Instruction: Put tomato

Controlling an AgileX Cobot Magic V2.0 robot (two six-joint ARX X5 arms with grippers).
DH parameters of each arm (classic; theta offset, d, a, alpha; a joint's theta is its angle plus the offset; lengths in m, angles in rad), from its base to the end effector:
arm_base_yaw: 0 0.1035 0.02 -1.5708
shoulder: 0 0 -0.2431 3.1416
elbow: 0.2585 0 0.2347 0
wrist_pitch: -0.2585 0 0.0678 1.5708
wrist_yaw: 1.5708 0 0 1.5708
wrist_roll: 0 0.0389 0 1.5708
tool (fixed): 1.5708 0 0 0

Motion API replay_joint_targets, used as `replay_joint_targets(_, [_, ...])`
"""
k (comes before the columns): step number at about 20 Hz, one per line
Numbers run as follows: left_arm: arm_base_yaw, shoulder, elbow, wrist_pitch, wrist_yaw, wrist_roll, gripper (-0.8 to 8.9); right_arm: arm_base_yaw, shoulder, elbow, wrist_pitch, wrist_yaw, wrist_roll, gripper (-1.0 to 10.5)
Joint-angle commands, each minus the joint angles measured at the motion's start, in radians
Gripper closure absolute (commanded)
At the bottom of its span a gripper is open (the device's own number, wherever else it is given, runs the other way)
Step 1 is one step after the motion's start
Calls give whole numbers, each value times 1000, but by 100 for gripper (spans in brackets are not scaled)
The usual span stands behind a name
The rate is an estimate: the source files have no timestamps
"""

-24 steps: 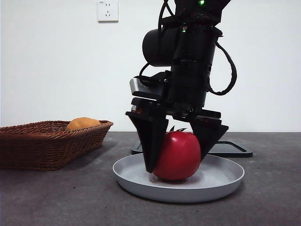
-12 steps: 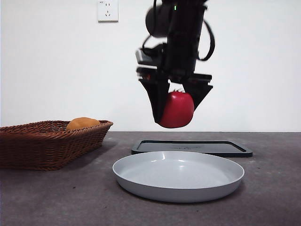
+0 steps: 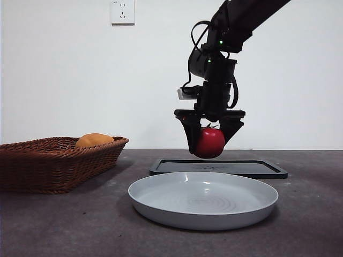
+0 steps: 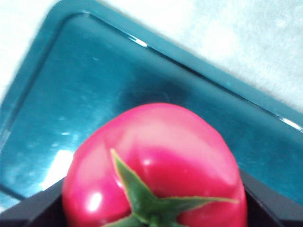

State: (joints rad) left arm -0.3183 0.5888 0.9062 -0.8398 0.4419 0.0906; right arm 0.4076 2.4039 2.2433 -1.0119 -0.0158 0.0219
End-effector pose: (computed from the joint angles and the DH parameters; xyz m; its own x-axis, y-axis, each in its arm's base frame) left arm 0.0935 -0.0483 0.3149 0.6102 -0.6513 -0.4510 0.6752 0.7254 -0.1341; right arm 0.4357 0.1888 0.1916 0.3498 0.1682 -0.9216 -0.3833 0.9233 0.0230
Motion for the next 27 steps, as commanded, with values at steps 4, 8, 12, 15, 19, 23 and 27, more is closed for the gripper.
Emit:
replay_joint_targets(4, [-2, 3, 9, 9, 4, -2, 156, 0, 54, 30, 36, -18, -10, 748])
replay_joint_targets(8, [-2, 3, 9, 9, 4, -2, 156, 0, 69, 29, 25, -34, -7, 747])
replay_joint_targets(12, [-2, 3, 9, 9, 4, -2, 156, 0, 70, 29, 15, -41, 1, 605])
replay_joint_targets(15, [-2, 3, 9, 9, 4, -2, 156, 0, 70, 29, 17, -39, 4, 349])
replay_joint_targets(19, [-2, 3, 9, 9, 4, -2, 156, -3, 66, 107, -67, -40, 29, 293])
replay_joint_targets(23, [-2, 3, 9, 9, 4, -2, 156, -10, 66, 357, -245, -36, 71, 294])
replay_joint_targets(27, [-2, 3, 9, 9, 4, -2, 156, -18, 63, 640, -407, -36, 137, 295])
